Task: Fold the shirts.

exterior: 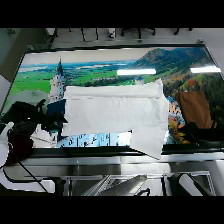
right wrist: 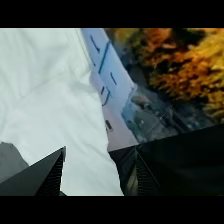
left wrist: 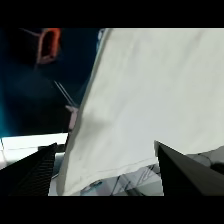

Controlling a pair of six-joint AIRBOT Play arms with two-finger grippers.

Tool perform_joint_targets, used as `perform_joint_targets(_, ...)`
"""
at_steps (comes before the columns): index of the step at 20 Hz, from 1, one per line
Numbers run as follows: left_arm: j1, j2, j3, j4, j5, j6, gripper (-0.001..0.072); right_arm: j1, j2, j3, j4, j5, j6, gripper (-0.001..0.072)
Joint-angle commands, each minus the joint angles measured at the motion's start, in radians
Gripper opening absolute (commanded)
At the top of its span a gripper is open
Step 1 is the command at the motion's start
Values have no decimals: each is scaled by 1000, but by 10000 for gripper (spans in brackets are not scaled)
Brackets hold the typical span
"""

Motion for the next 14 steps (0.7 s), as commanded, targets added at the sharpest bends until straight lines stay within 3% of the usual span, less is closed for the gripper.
perform_joint_targets(1,0,-67,-51,-121,-49,84,707,-10,8,-95,41,5,-39,503)
perform_joint_targets(2,-5,-87,-51,-136,-49,85,707,-10,8,-108,42,6,-47,503)
perform_joint_targets(3,-8,-98,-51,-141,-50,89,639,-10,8,-119,42,8,-49,503)
perform_joint_targets(6,-8,-100,-44,-145,-61,110,122,10,-11,-130,42,55,-49,504)
perform_joint_targets(7,-8,-100,-34,-144,-58,110,13,24,-35,-130,42,68,-49,504)
perform_joint_targets(14,-8,-99,46,-144,8,98,14,163,-287,-129,192,177,-166,503)
